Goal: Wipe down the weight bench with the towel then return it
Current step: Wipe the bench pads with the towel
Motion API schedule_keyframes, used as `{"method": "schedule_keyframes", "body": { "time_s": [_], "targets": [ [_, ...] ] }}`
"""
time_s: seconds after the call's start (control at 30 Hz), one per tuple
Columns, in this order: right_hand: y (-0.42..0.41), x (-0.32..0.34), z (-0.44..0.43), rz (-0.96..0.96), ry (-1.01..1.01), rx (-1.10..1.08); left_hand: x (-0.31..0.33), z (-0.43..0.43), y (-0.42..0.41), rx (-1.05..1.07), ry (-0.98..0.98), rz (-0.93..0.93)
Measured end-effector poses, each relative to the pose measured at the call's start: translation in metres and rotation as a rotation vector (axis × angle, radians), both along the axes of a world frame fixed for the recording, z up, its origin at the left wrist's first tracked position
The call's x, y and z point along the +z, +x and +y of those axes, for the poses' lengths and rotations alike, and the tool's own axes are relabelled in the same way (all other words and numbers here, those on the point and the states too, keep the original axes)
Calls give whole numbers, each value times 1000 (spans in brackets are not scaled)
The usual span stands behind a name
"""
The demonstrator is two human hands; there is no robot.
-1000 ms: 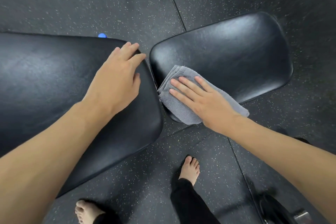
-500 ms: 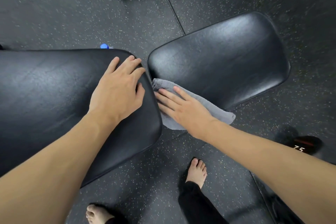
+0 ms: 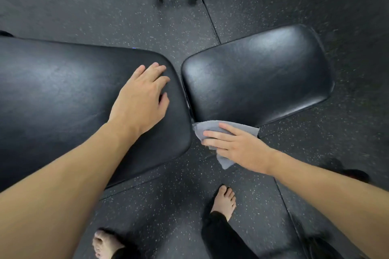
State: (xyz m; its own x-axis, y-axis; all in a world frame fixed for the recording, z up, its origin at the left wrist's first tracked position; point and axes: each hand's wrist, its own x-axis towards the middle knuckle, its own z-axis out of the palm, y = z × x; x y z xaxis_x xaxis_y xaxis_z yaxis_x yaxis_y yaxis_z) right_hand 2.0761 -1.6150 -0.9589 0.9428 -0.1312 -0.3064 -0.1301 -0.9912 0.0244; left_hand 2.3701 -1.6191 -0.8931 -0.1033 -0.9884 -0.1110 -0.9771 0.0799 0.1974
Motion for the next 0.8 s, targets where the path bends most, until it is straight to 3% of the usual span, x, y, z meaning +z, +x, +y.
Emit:
{"method": "schedule_keyframes", "body": {
  "time_s": [0.07,0.17,0.23,0.33,0.43,0.6,0.8],
  "targets": [
    [-17,13,-2,-176,118,-167,2,5,2,30,-8,26],
    [-19,40,-11,-498,499,-738,8,13,0,157,-56,154],
    [0,65,-17,-659,751,-972,18,19,0,307,-101,274],
    [50,102,-25,-801,900,-1024,35,26,8,481,-158,412],
    [108,129,-34,-851,855,-933,56,35,35,525,-250,433],
    [187,117,-42,-570,719,-1006,75,54,93,573,-327,345],
    [219,78,-34,-616,766,-1106,72,58,92,527,-291,334]
  ]
}}
